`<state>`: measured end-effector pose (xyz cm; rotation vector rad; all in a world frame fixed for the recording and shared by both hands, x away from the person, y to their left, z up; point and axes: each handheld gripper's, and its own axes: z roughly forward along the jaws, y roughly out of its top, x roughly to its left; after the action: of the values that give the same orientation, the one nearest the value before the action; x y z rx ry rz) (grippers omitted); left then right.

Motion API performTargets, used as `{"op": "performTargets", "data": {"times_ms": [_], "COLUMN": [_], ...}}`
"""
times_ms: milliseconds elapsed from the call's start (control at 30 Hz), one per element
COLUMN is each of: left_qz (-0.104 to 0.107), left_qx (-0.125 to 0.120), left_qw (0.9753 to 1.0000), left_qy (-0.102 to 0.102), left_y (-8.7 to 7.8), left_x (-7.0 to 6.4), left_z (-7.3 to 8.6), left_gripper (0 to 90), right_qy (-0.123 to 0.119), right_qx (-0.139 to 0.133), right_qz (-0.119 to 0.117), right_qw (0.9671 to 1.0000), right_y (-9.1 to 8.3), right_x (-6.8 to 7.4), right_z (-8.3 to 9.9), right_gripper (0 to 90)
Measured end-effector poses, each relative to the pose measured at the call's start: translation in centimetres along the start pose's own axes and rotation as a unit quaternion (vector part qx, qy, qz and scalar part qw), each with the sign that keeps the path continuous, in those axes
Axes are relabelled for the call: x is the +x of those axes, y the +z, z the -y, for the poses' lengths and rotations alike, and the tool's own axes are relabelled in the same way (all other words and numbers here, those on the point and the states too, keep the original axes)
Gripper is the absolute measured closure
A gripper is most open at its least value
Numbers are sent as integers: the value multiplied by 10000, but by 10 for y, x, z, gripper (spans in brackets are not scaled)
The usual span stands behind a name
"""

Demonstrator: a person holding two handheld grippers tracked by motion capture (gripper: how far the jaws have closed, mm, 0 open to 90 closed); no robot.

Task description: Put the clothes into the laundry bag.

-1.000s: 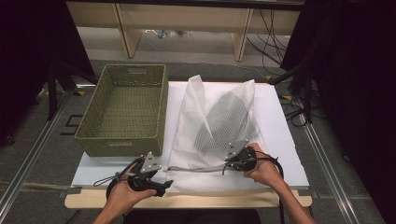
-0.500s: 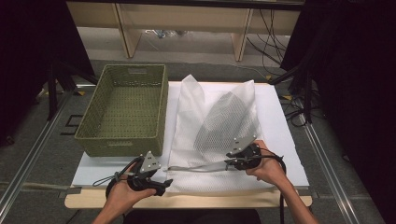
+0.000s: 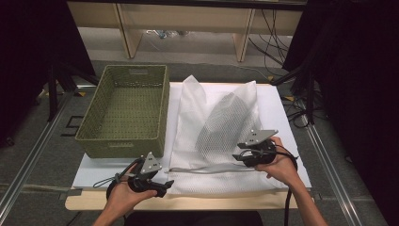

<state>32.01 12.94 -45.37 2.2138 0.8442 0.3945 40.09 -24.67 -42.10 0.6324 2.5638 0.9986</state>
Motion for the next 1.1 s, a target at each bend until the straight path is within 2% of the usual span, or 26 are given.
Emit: {"op": "performTargets", "data": {"times_ms": [33,67,100,167,200,233,267,300,400,467,533,633,700,733,800,833,900,1000,1033,1100], "left_qz": [-2,16,57,44,17,0,-7,-9,5,24,10,60,9,2,12,11,17,4,-3,4], "left_qx": [11,-12,63,43,-18,11,17,7,-9,41,-6,26,21,17,2,1,-2,22,28,26], "left_qw": [10000,10000,9999,10000,10000,10000,10000,10000,10000,9999,10000,10000,10000,10000,10000,10000,10000,10000,10000,10000], "left_qy": [2,-15,76,44,-25,-7,2,61,15,103,11,27,10,7,5,3,2,16,15,12], "left_y": [0,1,0,0,1,1,0,0,0,-1,0,0,0,0,0,0,0,0,0,0], "left_x": [0,0,1,1,0,0,0,1,1,2,1,0,0,0,1,1,1,0,0,0], "left_z": [0,0,0,0,0,0,0,0,0,0,0,0,0,0,0,0,0,0,0,0], "left_gripper": [208,209,208,208,208,209,209,209,208,208,208,208,209,209,208,209,209,209,209,209], "right_qy": [68,38,159,381,381,432,660,660,712,773,836,831,869,859,916,839,968,914,1037,967], "right_qx": [5,-48,-52,-162,-162,-219,-282,-282,-379,-439,-502,-554,-572,-563,-559,-590,-657,-758,-728,-781], "right_qz": [1,-14,25,58,58,65,8,8,115,67,122,125,173,114,142,169,203,275,229,305], "right_qw": [10000,10000,9999,9991,9991,9988,9974,9974,9967,9960,9952,9949,9944,9946,9941,9946,9929,9925,9917,9918], "right_y": [-3,-3,-5,-9,-9,-9,-10,-10,-14,-16,-20,-22,-25,-25,-27,-28,-30,-31,-32,-32], "right_x": [-3,-5,-6,-11,-11,-12,-14,-14,-17,-18,-18,-19,-19,-19,-18,-18,-14,-14,-10,-10], "right_z": [1,2,3,7,7,8,11,11,15,16,17,19,21,22,24,25,28,30,32,33], "right_gripper": [489,477,462,435,435,428,424,424,413,406,400,397,392,390,386,385,383,384,383,383]}}
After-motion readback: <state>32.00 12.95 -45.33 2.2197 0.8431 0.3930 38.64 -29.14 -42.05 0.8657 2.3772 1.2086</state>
